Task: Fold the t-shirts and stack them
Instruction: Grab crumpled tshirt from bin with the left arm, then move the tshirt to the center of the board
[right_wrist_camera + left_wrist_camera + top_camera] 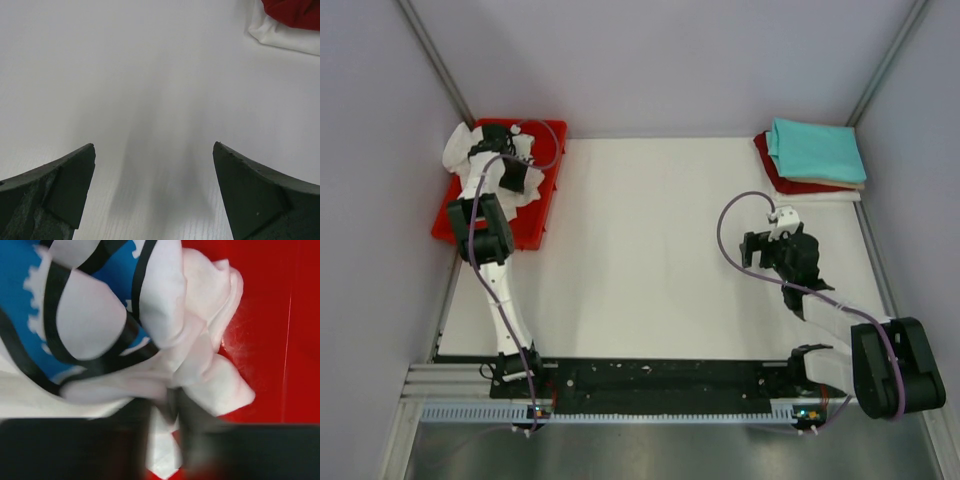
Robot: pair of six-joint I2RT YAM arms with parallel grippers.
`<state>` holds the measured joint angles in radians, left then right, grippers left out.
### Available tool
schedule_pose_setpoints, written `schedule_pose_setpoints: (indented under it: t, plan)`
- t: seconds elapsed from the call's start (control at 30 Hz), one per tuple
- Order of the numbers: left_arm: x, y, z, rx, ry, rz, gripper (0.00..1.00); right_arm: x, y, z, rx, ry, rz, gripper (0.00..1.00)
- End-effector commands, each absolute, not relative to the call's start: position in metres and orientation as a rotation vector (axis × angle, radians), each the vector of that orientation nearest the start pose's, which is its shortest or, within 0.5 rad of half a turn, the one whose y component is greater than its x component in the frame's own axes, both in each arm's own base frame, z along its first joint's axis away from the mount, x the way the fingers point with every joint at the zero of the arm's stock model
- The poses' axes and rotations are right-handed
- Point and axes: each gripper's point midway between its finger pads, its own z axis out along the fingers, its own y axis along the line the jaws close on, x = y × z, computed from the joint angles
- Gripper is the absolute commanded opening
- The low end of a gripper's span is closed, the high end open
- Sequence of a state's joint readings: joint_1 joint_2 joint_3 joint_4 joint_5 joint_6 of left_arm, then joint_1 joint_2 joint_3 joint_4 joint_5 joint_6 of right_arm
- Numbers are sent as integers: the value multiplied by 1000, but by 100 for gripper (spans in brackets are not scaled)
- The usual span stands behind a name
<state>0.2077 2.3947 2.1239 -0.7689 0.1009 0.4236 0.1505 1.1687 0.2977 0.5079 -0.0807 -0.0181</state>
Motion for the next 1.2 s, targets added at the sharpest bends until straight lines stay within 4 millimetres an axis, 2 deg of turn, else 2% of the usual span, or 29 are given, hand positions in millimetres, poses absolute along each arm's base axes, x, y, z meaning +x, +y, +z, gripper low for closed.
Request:
schedule_pose_setpoints:
  t: [0.0,0.07,0.13,0.27,0.37,0.43,0.53,0.6,0.63,0.73,0.8,0.87,0.9,0.97,1.1,1.17]
  plan:
    - [555,104,52,322,2553,-6,0,343,72,103,-235,1853,186,99]
    - [558,103,69,325,2517,-5,0,342,71,103,-232,1850,183,99]
    - [561,103,96,327,2465,19,0,342,71,104,-231,1849,182,99]
    - [557,104,179,324,2316,101,0,342,71,104,-228,1848,180,99]
    - [541,96,248,330,2185,141,0,342,69,105,-219,1843,172,99]
    - [529,94,286,330,2101,190,0,342,67,104,-210,1845,166,99]
    - [508,90,326,329,2031,210,0,340,66,106,-201,1834,164,99]
    - [489,75,350,359,1991,164,0,339,65,107,-198,1825,162,99]
    - [480,66,362,374,1964,146,0,339,65,107,-196,1825,161,99]
    - [443,30,414,466,1825,137,0,339,65,107,-194,1828,162,99]
    - [409,5,456,536,1691,151,0,340,66,107,-198,1828,166,99]
    - [382,-22,480,598,1602,119,0,338,67,108,-176,1827,185,99]
    - [371,-34,487,634,1582,103,0,337,67,109,-176,1819,185,99]
    - [342,-79,492,759,1565,-26,0,335,64,113,-149,1797,175,99]
    - [287,-149,487,990,1523,-287,0,332,62,119,-142,1765,174,99]
    - [264,-177,486,1076,1487,-394,0,333,64,125,-160,1761,177,99]
